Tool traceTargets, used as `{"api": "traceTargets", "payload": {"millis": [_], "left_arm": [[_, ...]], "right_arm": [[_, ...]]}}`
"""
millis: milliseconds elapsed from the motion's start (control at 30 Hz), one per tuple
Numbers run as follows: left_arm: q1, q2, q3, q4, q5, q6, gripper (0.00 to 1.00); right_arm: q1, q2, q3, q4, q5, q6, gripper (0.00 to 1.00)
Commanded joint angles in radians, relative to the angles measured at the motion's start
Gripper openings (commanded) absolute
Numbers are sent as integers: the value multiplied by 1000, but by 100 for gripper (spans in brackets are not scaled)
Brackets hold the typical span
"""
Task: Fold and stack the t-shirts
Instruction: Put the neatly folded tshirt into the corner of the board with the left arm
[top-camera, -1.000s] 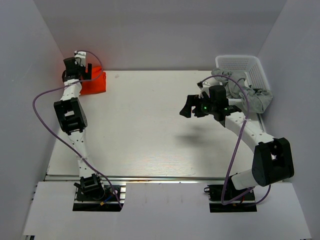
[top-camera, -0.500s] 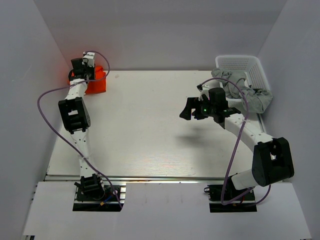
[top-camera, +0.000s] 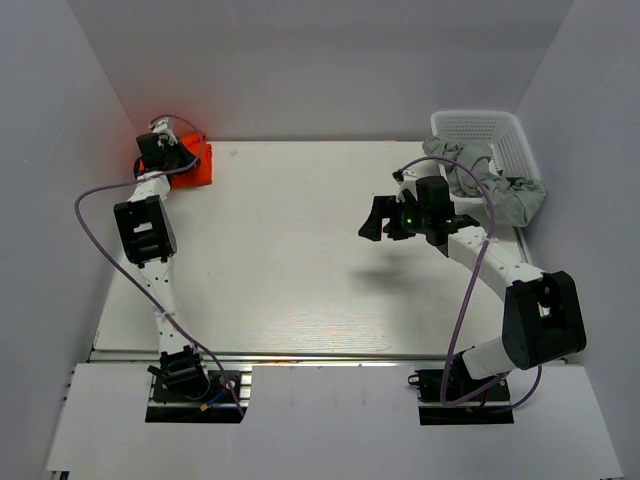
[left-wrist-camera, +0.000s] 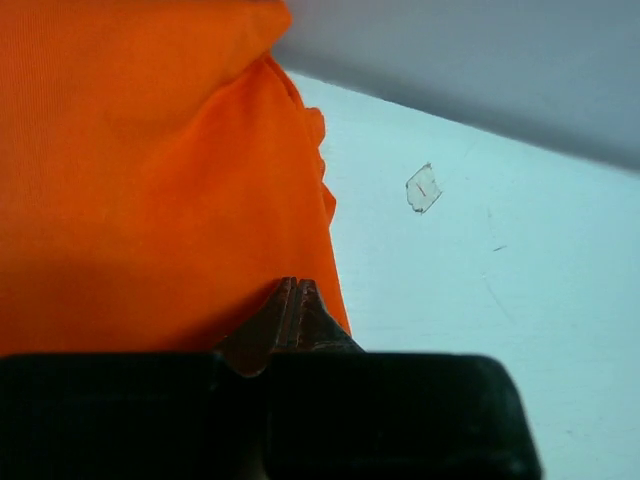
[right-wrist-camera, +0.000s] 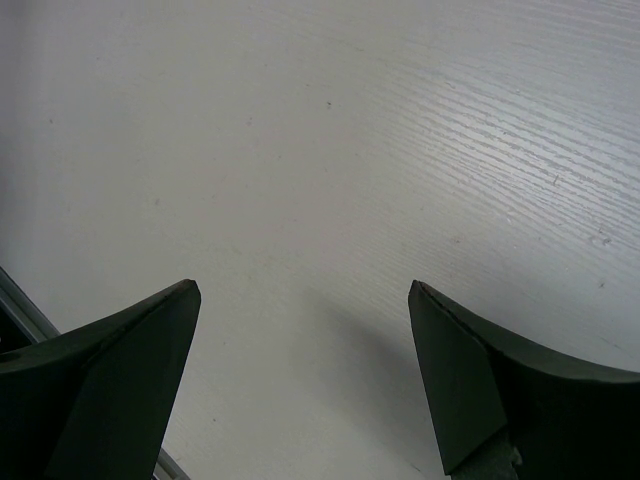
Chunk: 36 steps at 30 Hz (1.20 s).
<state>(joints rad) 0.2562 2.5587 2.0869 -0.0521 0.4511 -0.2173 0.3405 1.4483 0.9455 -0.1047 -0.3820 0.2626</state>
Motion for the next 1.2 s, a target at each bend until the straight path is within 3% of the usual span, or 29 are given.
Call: {"api": "traceTargets", "payload": {"millis": [0,133,400,567,833,933,967,1000,1067,1167], "left_arm": [[32,31,-56,202,169,-265,0],[41,31,-152,325,179,-388,0],[51,-44,-344,363,235,-398,0],[51,-45,-323,321,285,-396,0],[51,-118,-305,284,216,-353,0],[51,-138,-185,212,225,-330,19],[51,-156,-174,234,236,-330,49],[51,-176,-156,235,236,-330,64],[41,-238,-110,203,195,-315,81],[32,-313,-96,189,205,-304,92]], "right_arm": [[-3,-2,18,17,-14,0,90],[-3,-16,22,8,11,-10,90],[-5,1,50,2,-5,-26,90],[-3,-5,44,3,-9,-22,90],[-3,-51,16,13,-14,-25,90],[0,-65,3,42,-46,-25,90],[0,-69,-1,43,-58,-19,90],[2,-69,1,46,-63,-19,90],[0,-71,6,51,-67,-19,90],[2,-77,-1,56,-80,-10,90]]}}
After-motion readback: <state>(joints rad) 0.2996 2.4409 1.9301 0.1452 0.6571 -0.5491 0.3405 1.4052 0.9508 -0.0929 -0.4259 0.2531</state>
